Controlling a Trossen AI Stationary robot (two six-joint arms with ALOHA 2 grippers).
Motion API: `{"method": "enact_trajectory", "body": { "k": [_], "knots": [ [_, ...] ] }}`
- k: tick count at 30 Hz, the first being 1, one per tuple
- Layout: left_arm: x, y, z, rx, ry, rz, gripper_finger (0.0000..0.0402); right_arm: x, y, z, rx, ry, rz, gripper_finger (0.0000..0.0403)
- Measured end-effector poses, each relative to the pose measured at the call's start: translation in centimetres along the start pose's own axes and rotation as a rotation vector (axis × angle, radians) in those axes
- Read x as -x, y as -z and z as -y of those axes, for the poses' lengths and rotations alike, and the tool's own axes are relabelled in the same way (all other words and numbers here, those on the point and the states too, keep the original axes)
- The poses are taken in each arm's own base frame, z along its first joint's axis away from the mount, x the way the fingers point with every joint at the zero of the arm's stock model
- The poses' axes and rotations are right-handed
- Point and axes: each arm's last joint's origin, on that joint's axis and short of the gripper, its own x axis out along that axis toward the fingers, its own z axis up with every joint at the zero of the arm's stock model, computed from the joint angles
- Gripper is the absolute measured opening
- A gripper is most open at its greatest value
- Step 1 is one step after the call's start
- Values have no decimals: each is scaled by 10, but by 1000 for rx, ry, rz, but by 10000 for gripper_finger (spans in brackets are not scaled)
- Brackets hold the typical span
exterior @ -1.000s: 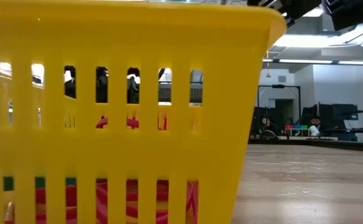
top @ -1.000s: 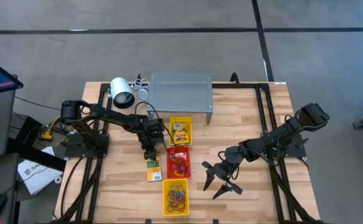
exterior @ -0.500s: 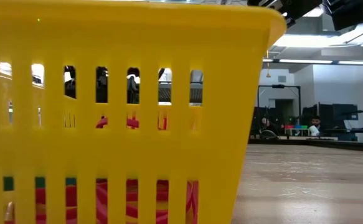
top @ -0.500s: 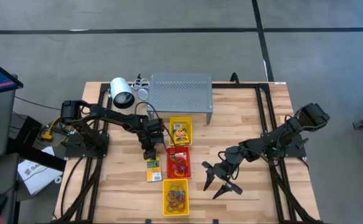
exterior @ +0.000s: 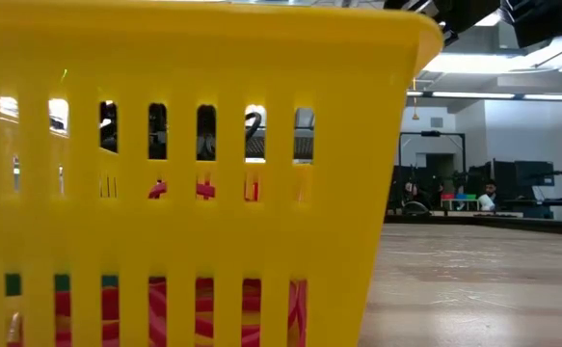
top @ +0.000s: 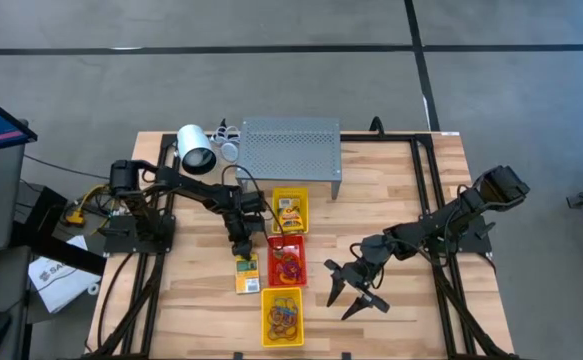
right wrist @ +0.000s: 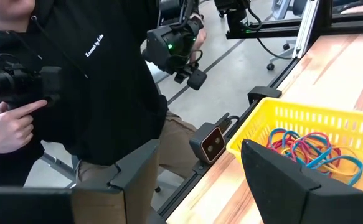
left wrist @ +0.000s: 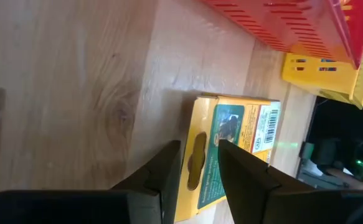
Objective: Pick & Place Office Desk Supplies
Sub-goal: Put the crayon into the top yellow bin
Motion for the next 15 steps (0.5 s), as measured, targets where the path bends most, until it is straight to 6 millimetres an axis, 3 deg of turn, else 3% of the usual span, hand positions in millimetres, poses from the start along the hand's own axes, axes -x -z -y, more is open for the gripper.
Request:
{"method": "enact_trajectory", "body": {
  "k": [7, 15],
  "knots": [
    [1, 0, 1, 4, -6, 10, 95, 0, 0, 0, -9, 2, -5, 223],
    [3, -1, -1, 25, -23, 19, 25, 0, 1, 0, -12, 1, -6, 223]
  ]
}}
